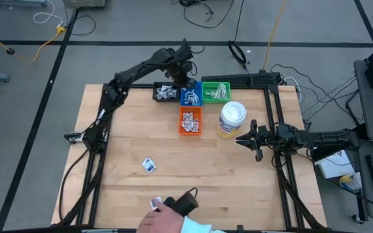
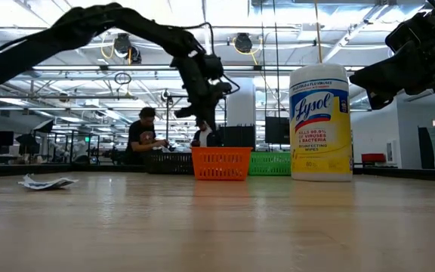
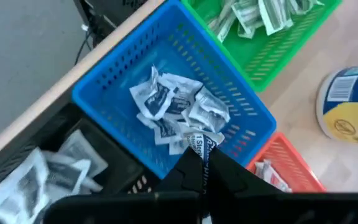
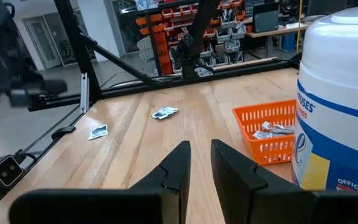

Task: Pick & Place First Aid Supplies
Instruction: Put the blue alcohol pad into the blue bin

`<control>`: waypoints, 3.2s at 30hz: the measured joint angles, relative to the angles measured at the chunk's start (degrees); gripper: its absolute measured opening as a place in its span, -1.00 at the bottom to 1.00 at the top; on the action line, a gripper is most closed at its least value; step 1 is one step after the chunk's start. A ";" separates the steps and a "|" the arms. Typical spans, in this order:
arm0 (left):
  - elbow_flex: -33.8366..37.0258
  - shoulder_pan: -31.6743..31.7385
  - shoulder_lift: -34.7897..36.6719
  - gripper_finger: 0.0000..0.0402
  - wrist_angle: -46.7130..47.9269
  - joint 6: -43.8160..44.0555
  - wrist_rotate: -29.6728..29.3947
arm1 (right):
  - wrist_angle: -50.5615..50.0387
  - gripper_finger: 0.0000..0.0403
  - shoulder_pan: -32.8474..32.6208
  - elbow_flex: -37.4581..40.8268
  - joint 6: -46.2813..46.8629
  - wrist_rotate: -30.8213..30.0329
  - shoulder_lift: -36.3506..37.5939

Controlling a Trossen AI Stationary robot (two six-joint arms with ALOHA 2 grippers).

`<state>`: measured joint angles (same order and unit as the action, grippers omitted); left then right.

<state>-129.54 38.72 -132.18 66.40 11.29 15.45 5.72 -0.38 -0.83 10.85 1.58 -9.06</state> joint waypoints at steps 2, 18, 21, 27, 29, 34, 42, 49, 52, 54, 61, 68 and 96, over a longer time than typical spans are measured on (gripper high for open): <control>-0.10 -0.04 -1.35 -1.00 -0.53 0.05 0.34 | 0.00 -0.71 0.01 0.02 0.00 0.00 -0.01; -0.06 -1.46 -7.22 -0.61 -0.52 0.26 1.02 | 0.01 -0.71 0.00 0.01 0.00 0.00 -0.02; -0.06 -1.46 -7.23 -0.32 -0.51 -0.11 1.02 | 0.02 -0.71 0.00 0.00 0.00 0.00 -0.02; -2.92 -1.46 -7.21 0.10 0.44 0.49 -1.38 | 0.00 -0.71 0.01 0.00 0.00 0.00 -0.02; -4.61 -1.46 -6.83 0.18 1.24 0.51 -3.49 | 0.02 -0.71 0.00 0.00 0.00 0.00 -0.02; -5.02 -1.86 -4.32 0.29 1.26 -0.06 -7.08 | 0.01 -0.71 0.02 0.00 0.00 0.00 0.00; -4.98 -4.12 -3.89 0.26 13.87 4.83 -6.04 | 0.01 -0.71 0.00 -0.01 0.00 0.00 -0.02; -4.91 -12.36 -2.75 0.19 22.15 4.98 -6.23 | 0.00 -0.71 0.00 0.00 0.00 0.00 -0.02; -4.93 -16.70 -1.69 0.18 22.35 3.47 -6.26 | 0.00 -0.71 0.02 0.01 0.00 0.00 -0.02; -4.91 -19.49 -1.06 0.19 22.64 3.37 -5.99 | 0.02 -0.71 0.00 0.00 0.00 0.00 0.00; -4.91 -29.61 0.18 0.19 23.65 6.88 -2.94 | 0.01 -0.71 0.01 0.00 0.00 0.00 -0.02; -4.91 -40.05 0.92 0.17 23.62 12.08 -2.63 | 0.02 -0.71 0.02 0.00 0.00 0.00 -0.02; 25.19 -64.95 13.53 0.18 5.81 52.09 -1.79 | 0.00 -0.71 0.00 0.00 0.00 0.00 0.00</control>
<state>-104.35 -26.23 -118.65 72.21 63.38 13.66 5.72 -0.38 -0.84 10.85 1.58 -9.06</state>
